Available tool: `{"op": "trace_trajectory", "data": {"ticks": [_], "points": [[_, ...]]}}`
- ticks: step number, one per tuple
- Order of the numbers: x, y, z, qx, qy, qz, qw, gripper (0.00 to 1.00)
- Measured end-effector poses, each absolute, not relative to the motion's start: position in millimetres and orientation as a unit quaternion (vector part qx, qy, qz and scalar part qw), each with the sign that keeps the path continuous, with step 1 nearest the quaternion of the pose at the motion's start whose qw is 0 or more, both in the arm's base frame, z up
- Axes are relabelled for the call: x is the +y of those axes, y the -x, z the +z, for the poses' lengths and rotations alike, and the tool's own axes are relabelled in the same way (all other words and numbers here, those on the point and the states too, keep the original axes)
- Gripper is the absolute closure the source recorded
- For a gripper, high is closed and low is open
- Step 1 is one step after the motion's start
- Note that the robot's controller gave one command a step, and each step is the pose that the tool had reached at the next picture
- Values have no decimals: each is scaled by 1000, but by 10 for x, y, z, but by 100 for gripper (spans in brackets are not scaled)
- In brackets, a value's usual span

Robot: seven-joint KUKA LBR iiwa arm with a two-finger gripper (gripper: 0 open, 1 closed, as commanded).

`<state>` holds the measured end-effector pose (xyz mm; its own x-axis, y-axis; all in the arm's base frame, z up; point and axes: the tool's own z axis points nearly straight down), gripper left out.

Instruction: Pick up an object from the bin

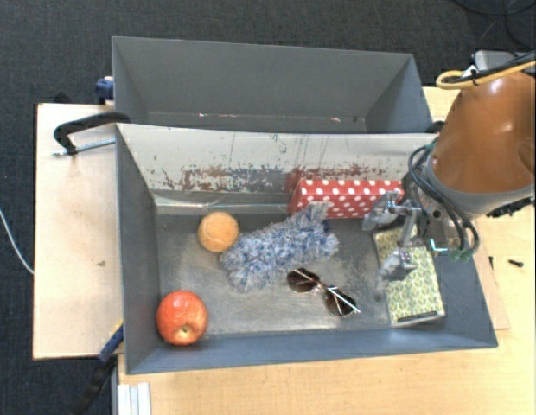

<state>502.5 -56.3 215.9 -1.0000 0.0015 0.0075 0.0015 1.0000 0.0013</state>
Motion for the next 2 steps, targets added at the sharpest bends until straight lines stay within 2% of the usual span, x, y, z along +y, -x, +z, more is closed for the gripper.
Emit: {"op": "trace_trajectory", "data": {"ticks": [1,2], "points": [[-561,-5041,2199,-1000,0,0,-1,0],[-120,-5235,1616,-1000,9,0,-4,0]]}}
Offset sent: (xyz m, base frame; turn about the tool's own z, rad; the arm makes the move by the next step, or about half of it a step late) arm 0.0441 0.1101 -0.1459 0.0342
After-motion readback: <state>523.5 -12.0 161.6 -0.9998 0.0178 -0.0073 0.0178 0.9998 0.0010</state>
